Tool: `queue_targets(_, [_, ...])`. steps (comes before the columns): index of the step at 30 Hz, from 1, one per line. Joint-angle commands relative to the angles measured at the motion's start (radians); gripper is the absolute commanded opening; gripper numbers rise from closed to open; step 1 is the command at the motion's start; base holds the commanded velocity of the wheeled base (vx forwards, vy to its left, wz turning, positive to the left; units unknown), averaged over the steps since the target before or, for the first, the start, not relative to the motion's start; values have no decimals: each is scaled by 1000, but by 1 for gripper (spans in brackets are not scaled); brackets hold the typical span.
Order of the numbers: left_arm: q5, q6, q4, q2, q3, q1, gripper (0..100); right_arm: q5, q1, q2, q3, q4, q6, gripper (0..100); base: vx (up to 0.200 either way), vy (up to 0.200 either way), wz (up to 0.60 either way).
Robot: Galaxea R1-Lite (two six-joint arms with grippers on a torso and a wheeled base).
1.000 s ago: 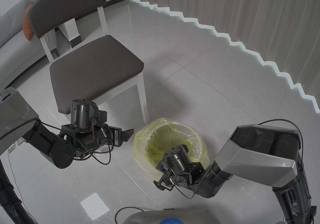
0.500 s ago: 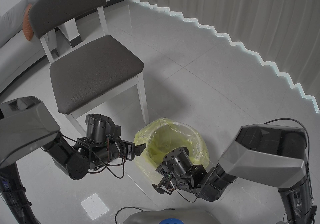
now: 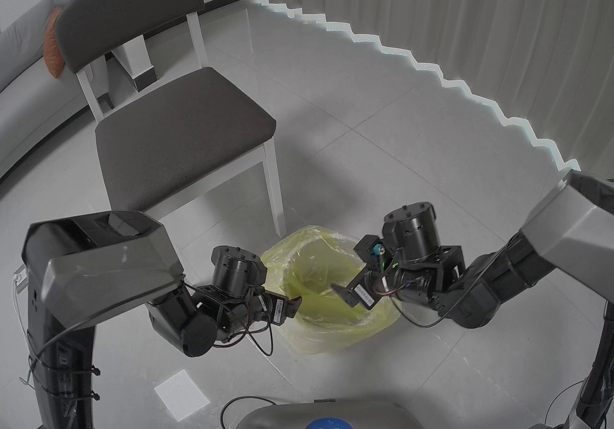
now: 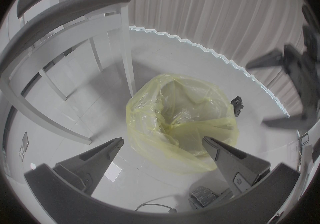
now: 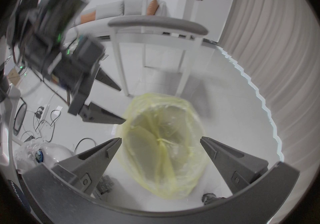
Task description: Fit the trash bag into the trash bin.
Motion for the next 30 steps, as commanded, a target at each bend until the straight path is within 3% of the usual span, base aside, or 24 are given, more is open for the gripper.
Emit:
queue_targets(1, [7,19,-1,126,-61,3,100,1,-62,-85,25,4,-3,100,0,0,0])
queue_targets(20, [4,55,-7,191,-56,41,100,-1,-99,-70,85,-8,-3,100,0,0,0])
queue_targets(30, [2,56,-91,157,-12,40,100,1,-114,-39,98,-41,-5,100,0,0,0])
